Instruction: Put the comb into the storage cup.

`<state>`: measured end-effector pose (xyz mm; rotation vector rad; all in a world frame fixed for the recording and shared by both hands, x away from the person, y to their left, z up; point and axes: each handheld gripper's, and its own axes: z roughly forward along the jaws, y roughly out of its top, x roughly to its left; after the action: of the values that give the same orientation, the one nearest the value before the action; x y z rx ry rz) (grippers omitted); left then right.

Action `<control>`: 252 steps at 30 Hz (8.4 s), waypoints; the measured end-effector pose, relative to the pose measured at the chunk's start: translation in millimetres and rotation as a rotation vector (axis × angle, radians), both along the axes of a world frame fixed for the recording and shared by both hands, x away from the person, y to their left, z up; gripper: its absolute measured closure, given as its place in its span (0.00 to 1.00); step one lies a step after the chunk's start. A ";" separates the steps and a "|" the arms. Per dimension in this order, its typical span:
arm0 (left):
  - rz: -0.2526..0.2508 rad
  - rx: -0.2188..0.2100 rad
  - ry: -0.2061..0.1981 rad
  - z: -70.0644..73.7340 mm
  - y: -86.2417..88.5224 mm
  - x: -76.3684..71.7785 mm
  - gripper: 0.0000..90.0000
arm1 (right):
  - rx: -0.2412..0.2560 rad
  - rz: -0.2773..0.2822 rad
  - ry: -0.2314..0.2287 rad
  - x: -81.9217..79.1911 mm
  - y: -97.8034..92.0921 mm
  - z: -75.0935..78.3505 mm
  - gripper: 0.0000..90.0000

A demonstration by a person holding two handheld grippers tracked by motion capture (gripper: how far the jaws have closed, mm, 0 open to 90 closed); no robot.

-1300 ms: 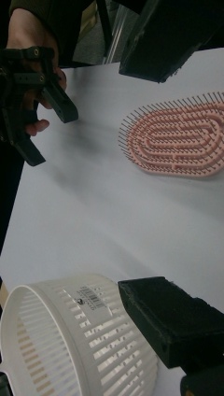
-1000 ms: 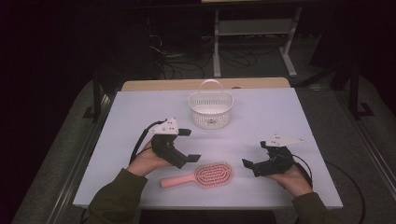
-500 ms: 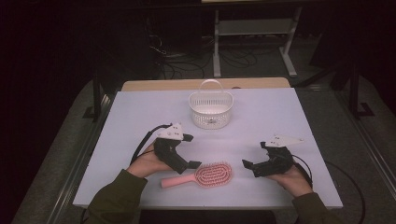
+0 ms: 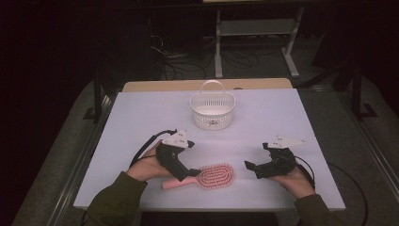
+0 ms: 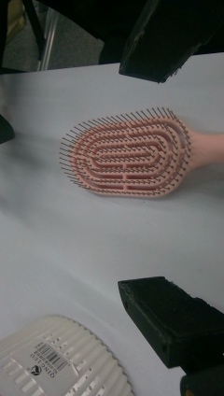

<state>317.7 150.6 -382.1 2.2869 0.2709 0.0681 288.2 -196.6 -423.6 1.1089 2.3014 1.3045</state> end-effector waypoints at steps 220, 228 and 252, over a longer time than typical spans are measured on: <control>0.228 -0.025 -0.019 -8.4 21.6 6.2 0.78 | 0.040 -0.017 -0.003 1.3 -1.8 3.2 0.00; 0.265 -0.069 -0.038 -8.2 23.3 10.9 0.78 | 0.044 -0.013 -0.005 2.6 1.8 5.0 0.00; 0.304 -0.118 -0.058 -7.2 26.7 13.4 0.78 | 0.069 0.011 -0.012 7.4 14.0 30.0 0.00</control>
<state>331.1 177.3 -389.2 2.1072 0.5750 0.2671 295.6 -182.5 -393.6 1.1086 2.2729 1.3999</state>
